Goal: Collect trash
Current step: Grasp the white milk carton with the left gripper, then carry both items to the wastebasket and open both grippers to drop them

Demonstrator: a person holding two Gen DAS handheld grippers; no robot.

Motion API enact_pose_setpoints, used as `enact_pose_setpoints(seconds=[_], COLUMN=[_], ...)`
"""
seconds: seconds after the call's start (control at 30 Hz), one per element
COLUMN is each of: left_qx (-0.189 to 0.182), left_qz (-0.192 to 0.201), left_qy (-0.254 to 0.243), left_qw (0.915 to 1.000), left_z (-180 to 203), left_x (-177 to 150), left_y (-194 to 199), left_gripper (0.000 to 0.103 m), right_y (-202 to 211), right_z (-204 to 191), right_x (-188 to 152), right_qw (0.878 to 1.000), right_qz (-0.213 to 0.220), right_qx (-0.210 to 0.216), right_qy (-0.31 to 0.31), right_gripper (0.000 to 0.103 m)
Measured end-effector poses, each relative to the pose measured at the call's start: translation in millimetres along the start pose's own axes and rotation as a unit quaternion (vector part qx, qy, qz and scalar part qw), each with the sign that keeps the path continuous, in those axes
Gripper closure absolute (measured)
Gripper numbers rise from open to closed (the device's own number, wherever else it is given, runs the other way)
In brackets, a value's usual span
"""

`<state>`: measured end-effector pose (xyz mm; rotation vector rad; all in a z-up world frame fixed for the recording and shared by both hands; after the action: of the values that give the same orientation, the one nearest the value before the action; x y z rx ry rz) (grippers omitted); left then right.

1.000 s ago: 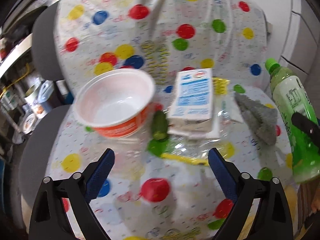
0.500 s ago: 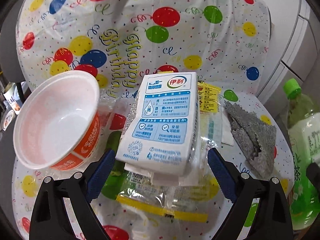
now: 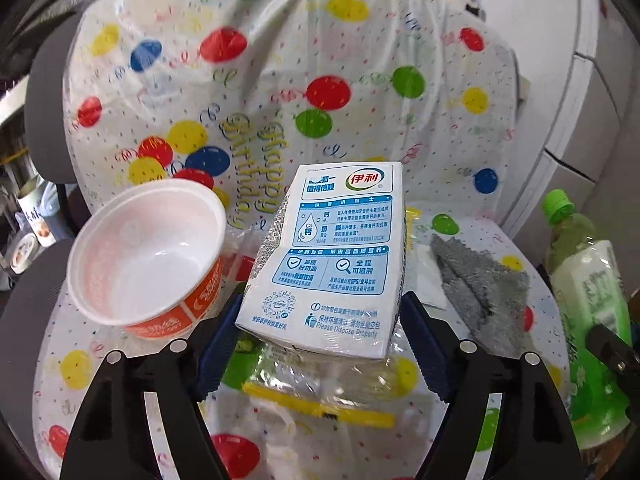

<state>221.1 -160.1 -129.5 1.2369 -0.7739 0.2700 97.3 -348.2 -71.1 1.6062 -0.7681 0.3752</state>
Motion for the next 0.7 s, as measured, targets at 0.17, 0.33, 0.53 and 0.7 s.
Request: enact_pose_setpoints(seconds=[0.17, 0.33, 0.53, 0.7], left_qx=[-0.015, -0.069, -0.140, -0.193], left_qz=[0.013, 0.009, -0.027, -0.069], left_qy=[-0.045, -0.091, -0.146, -0.198], left_qw=[0.9988, 0.9934, 0.9789, 0.9585], left_z=[46.2, 114.5, 210.6, 288.1], left_x=[-23.8, -50.5, -87.3, -114.8], left_y=[31.4, 37.3, 16.7, -5.1], left_gripper=[0.026, 0.025, 0.025, 0.025], right_y=[26.0, 60.5, 94.6, 98.7], right_z=[32.5, 88.8, 161.5, 227.5], right_x=[-13.3, -42.7, -99.0, -153.1], right_qw=[0.999, 0.994, 0.981, 0.964], right_qz=[0.008, 0.011, -0.003, -0.038], right_qx=[-0.034, -0.091, -0.165, -0.199], right_qy=[-0.024, -0.058, -0.106, -0.170], right_gripper=[0.039, 0.039, 0.039, 0.039])
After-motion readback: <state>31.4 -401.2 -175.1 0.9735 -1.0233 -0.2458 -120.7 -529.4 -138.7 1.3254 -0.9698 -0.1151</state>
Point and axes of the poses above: each gripper's, at about its wrist camera, not at the fingertips, and y roughly against the way its jaws point, z to its right, x to its top, the point moved 6 cm from there along -y, roughly the way its jaws point, and after that the axes turned 5 degrees about -z, right-handed, at the moved point
